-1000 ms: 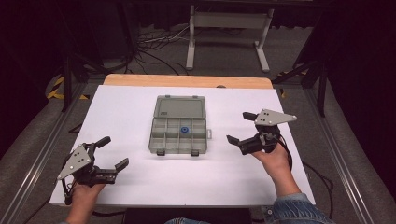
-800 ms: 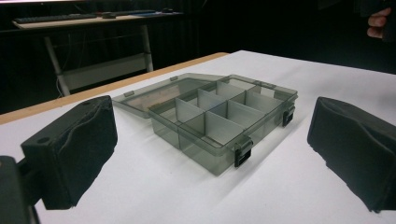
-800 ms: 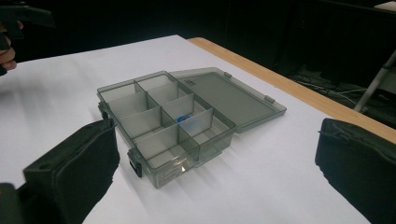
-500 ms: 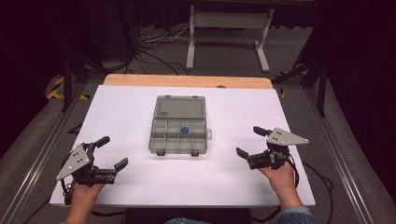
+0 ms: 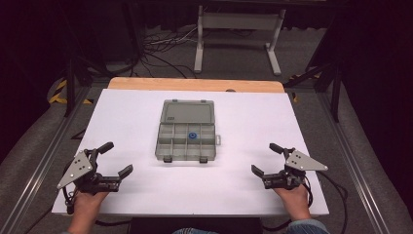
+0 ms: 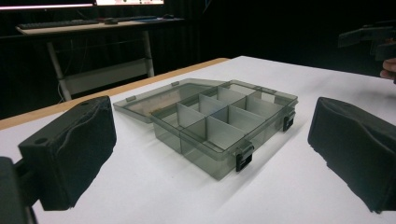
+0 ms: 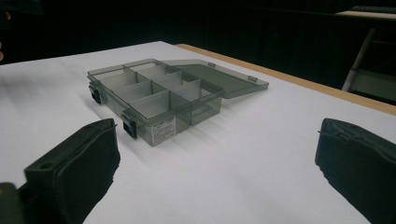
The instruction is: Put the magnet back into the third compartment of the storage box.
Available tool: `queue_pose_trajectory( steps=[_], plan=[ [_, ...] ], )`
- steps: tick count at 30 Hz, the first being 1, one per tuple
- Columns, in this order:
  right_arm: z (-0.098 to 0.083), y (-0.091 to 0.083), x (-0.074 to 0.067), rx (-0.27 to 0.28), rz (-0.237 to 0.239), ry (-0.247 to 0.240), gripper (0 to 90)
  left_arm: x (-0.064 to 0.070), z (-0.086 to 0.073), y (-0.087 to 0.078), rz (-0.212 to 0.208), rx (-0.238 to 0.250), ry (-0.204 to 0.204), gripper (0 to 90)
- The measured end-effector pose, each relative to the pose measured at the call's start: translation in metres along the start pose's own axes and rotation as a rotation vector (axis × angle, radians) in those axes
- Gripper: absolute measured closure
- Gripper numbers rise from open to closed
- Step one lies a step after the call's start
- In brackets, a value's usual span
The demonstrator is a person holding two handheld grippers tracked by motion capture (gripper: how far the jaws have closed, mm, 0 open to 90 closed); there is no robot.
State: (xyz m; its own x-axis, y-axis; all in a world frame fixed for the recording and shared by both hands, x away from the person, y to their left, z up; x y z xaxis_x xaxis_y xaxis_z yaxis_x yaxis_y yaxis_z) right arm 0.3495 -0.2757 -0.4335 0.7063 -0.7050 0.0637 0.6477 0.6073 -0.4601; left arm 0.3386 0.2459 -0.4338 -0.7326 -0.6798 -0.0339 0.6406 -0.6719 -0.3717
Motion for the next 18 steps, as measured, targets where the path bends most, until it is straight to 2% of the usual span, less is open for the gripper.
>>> queue_pose_trajectory(
  steps=[6,10,14,18],
  plan=[
    [-0.009,0.002,-0.003,0.032,0.017,0.009,0.0,-0.001,-0.001,0.001,-0.010,0.004,-0.007,1.4],
    [-0.014,0.006,-0.002,0.008,0.023,0.010,0.0,-0.002,-0.001,0.001,-0.014,0.003,-0.011,1.4],
    [-0.014,0.004,0.000,0.030,0.019,0.026,0.0,-0.002,-0.002,0.002,-0.013,0.008,-0.018,1.4],
    [-0.014,0.004,-0.001,0.036,0.018,0.017,0.1,-0.002,-0.002,0.001,-0.013,0.007,-0.020,1.4]
  ],
)
Point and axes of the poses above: each handheld gripper's, and its own axes: y roughly forward along the jaws, z roughly out of its top, x roughly to its right, the point moved 3 cm from there along y, roughly forward along the jaws, and after that the axes turned 14 degrees about -x, right-handed, at the moved point
